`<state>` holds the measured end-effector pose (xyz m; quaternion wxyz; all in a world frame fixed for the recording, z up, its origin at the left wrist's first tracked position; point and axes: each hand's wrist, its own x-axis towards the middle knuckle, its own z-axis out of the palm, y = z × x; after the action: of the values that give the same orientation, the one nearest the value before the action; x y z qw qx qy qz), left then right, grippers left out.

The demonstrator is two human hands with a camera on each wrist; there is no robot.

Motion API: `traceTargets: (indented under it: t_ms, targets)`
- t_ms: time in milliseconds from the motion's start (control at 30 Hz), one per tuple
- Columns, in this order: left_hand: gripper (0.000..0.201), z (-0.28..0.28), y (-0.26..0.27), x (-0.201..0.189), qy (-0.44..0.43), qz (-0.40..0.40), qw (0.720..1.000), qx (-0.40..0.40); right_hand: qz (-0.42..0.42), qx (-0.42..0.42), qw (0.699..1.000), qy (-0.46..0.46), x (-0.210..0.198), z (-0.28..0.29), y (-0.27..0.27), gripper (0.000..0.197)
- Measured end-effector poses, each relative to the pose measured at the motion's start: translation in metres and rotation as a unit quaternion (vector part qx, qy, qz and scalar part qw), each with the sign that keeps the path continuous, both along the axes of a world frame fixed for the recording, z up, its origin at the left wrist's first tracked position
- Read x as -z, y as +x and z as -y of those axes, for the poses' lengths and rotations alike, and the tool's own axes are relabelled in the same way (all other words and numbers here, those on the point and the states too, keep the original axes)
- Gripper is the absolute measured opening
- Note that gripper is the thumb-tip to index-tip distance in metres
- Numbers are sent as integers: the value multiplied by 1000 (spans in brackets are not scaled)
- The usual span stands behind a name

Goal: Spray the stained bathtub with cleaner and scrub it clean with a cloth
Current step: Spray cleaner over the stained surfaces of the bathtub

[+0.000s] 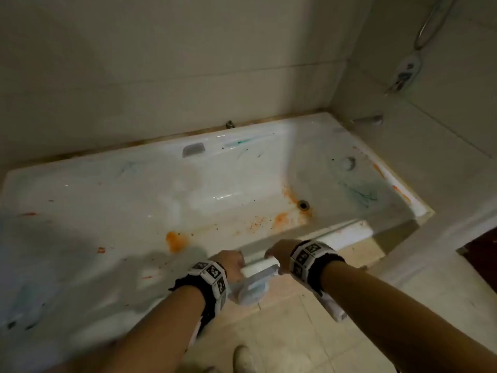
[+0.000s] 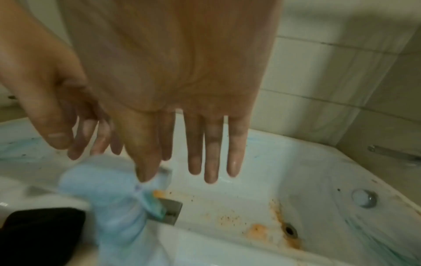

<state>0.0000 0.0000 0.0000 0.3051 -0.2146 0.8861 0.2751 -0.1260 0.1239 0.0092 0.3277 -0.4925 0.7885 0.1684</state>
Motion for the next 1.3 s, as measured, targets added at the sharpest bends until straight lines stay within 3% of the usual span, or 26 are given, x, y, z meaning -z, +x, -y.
traceTargets:
  t_ms: [100, 200, 367, 533, 633, 733, 800, 933, 1100, 1167, 1300]
  targets:
    - [27, -18, 4, 16, 18, 27, 999, 8, 6, -7, 1000, 5, 6, -4, 11, 44]
    - [25, -31, 8, 18, -6, 6, 1000, -20, 7, -9, 1000, 20, 9, -1, 21, 30]
    - [20, -44, 15, 18, -70, -44, 995, -61, 33, 48, 998, 9, 13, 5, 20, 26]
    - [22, -48, 18, 7, -80, -61, 994, -48, 69, 14, 997, 24, 1, 16, 15, 31]
    - [24, -39, 19, -4, -35, -114, 986, -113, 84, 38, 994, -58, -18, 28, 8, 31]
    - [23, -19, 16, -27, -13, -153, 971, -182, 152, 176, 958, -169, -31, 34, -15, 48]
    - [27, -2, 13, -45, -23, -170, 956, -237, 186, 204, 945, -173, -36, 35, -24, 70]
    - [35, 20, 17, -79, -83, -203, 928, -302, 247, 169, 945, -129, -31, 49, -3, 102]
    - [39, 42, 34, -111, -104, -244, 871, -413, 333, 165, 897, -241, -36, 107, 50, 130]
    - [37, 57, 46, -120, -79, -261, 834, -480, 327, 174, 878, -302, -41, 132, 70, 117]
    - [32, 88, 78, -136, -15, -305, 760, -573, 327, 138, 849, -392, -47, 179, 99, 65]
